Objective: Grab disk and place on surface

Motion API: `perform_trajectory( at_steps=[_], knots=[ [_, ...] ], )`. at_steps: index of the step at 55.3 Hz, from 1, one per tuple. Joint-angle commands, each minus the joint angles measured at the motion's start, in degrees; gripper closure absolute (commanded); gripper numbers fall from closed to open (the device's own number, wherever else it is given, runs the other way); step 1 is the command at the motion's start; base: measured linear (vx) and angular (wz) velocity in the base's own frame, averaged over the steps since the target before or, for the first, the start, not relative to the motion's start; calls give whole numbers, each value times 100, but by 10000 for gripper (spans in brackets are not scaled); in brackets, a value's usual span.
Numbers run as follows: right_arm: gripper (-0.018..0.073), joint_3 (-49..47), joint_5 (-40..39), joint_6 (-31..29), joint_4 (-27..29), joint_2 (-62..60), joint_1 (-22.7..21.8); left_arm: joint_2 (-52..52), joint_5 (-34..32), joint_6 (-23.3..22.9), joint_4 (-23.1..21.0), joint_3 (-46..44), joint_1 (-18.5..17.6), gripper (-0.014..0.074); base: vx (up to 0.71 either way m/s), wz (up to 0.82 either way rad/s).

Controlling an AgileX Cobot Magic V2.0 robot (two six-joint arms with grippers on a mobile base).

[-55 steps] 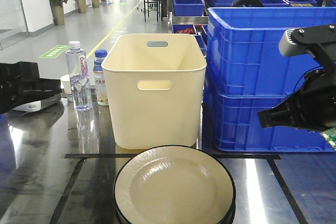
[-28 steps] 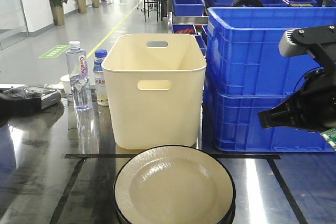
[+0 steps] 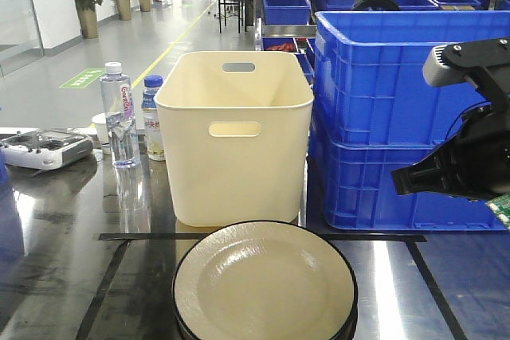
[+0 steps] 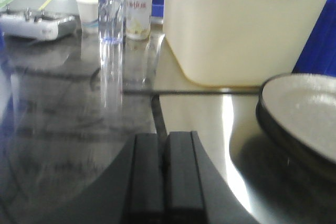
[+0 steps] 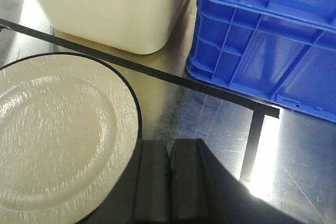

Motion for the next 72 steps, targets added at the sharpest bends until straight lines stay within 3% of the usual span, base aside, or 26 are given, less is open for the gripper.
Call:
perform_trajectory(
  at_steps=[1,20,29,34,72],
  knots=[
    [571,-164,-364,3,-36,-173,-28,-216,-550,-131,74,234,-47,605,0,0],
    [571,-164,-351,3,-36,-173,-28,-1308,-1185,-73,74,1493,34,605,0,0],
    [571,-164,-351,3,-36,-173,-28,-2511,-1491,-73,74,2145,501,605,0,0],
    [571,-164,-360,3,-70,-173,-28,-3045,-994,-38,74,2140,666,605,0,0],
    [571,-164,-347,3,-70,-150,-28,-2961,-926,-53,64,2143,732,605,0,0]
  ],
)
